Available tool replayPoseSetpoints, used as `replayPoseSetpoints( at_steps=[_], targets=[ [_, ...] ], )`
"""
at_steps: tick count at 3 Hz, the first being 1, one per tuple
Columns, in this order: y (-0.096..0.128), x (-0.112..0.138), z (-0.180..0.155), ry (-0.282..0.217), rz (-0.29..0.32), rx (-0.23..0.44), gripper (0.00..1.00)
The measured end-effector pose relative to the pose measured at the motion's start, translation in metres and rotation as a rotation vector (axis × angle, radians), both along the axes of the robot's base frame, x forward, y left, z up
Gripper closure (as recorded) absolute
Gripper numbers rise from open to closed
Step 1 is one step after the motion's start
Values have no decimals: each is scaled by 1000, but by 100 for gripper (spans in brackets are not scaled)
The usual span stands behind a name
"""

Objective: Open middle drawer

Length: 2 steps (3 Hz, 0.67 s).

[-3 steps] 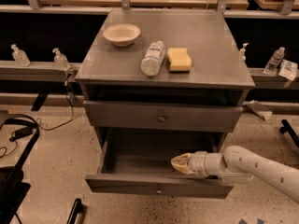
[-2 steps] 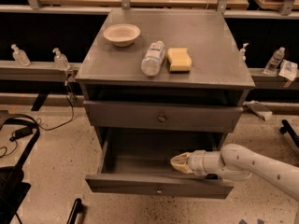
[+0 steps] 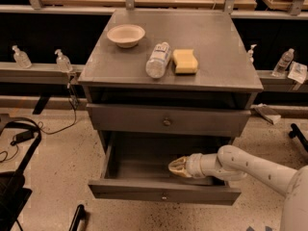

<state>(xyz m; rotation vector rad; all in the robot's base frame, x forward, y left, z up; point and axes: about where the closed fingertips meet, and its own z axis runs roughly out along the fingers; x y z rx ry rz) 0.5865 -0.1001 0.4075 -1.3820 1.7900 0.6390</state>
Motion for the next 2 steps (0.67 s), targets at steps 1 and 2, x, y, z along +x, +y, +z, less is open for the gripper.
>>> replayPoseSetpoints(
  at_steps=[1,2],
  targets=[
    [15,3,1,-125,147,-21,100],
    [25,7,-1,-176,301,-90,100]
  ],
)
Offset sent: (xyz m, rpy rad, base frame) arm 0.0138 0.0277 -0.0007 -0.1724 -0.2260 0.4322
